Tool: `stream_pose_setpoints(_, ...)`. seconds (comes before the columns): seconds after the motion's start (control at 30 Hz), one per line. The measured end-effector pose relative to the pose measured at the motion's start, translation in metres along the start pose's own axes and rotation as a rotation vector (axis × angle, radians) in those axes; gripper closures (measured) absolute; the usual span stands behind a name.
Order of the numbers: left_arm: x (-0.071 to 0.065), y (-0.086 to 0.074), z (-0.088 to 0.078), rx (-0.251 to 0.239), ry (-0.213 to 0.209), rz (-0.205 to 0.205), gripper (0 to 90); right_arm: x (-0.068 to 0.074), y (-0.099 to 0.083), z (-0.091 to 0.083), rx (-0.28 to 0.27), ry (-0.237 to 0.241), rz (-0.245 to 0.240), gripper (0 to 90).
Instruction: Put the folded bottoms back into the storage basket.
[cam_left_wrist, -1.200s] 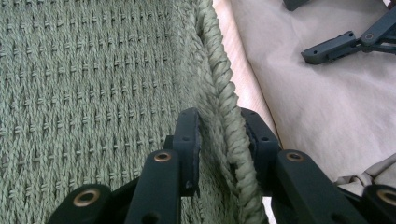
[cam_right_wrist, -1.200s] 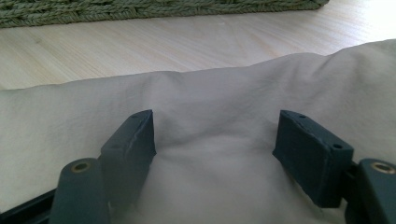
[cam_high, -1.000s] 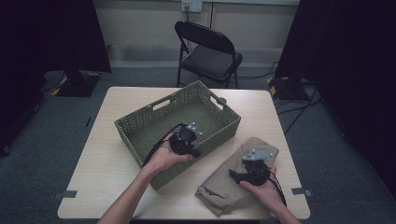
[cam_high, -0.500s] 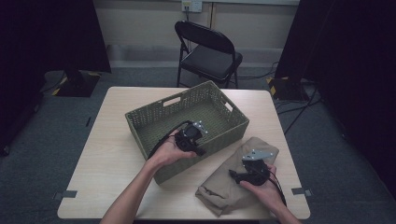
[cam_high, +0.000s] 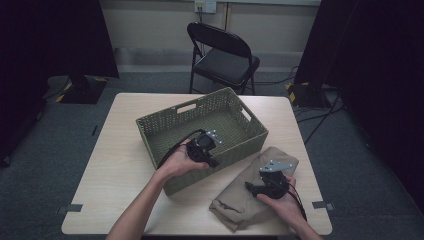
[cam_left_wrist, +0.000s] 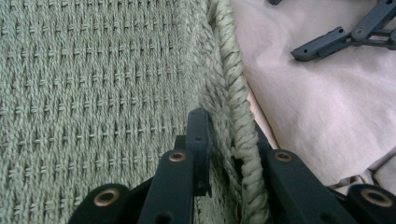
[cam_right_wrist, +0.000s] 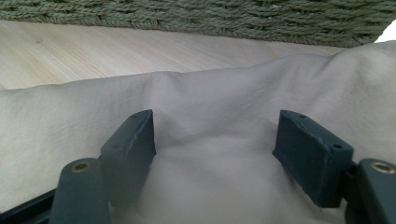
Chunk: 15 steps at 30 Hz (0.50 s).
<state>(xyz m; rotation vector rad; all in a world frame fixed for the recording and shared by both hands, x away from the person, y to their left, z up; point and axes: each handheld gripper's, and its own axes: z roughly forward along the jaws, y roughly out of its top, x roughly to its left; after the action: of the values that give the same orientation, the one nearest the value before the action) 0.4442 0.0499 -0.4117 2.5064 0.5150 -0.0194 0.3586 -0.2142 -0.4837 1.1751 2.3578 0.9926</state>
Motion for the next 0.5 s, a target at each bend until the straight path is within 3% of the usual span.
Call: stream_pose_setpoints(0.5, -0.0065, -0.0031, -0.0011, 0.000, -0.007, 0.021, 77.3, 0.0000, 0.0002, 0.0002, 0.002, 0.000, -0.001, 27.5)
